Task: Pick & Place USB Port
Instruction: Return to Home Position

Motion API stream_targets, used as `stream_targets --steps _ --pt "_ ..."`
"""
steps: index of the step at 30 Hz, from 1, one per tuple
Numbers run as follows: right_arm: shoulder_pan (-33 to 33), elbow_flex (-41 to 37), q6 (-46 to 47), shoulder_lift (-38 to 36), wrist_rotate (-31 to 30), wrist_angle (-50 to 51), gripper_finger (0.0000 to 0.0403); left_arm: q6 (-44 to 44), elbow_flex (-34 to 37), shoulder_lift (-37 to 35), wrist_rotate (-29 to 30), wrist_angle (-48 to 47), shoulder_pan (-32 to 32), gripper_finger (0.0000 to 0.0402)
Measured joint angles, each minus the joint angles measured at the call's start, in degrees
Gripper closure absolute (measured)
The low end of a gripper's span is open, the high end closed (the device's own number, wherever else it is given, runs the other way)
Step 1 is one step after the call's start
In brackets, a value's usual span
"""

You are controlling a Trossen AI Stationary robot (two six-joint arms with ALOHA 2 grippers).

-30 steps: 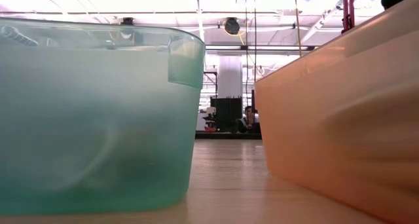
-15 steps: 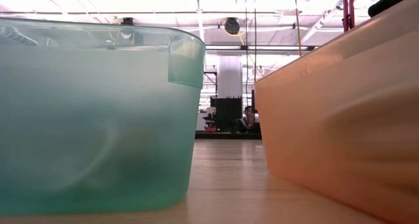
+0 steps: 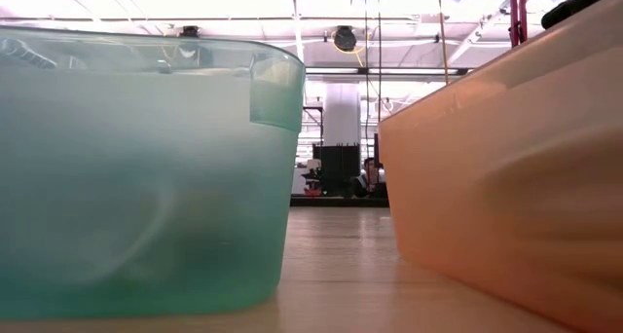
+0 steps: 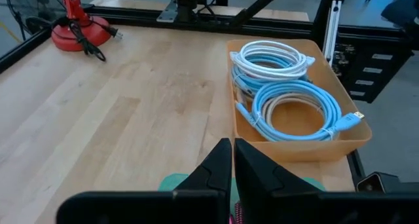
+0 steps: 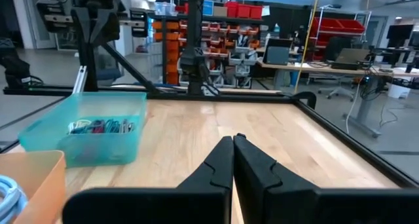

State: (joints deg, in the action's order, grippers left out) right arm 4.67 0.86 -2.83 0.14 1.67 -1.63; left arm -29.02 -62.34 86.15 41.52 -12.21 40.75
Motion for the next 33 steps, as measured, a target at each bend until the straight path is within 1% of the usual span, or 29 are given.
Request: stream_targets --steps 3,6,10,12,18,22,30,33 --pt "0.0 0.0 0.0 0.0 0.3 -0.6 0.0403 -0.7 0.0 0.0 0.1 0.0 0.2 0.038" --pt "0.0 0.5 -0.8 0.0 3.3 -1.6 0.0403 -1.5 0.0 0.0 0.1 0.0 0.2 0.038" --pt "0.0 1.8 -1.4 0.0 4.5 -1.8 0.0403 -1.8 0.0 0.0 0.3 0.0 0.2 0.038" --pt "0.0 2.0 -1.8 0.0 4.1 -1.8 0.0403 -2.0 0.0 0.0 0.3 0.0 0.2 0.038" --pt "0.0 2.0 -1.0 0.0 -0.4 0.2 0.0403 -2.6 0.0 0.0 0.4 0.0 0.2 0.038" --pt "-0.3 2.0 -0.9 0.0 -0.1 1.9 0.0403 -2.4 0.0 0.0 0.5 0.0 0.3 0.038" --pt "-0.3 2.0 -0.8 0.0 -0.1 2.1 0.0403 -1.6 0.0 0.0 0.5 0.0 0.3 0.038" --pt "-0.3 2.0 0.8 0.5 -0.1 2.0 0.0403 -1.3 0.0 0.0 0.5 0.0 0.2 0.038"
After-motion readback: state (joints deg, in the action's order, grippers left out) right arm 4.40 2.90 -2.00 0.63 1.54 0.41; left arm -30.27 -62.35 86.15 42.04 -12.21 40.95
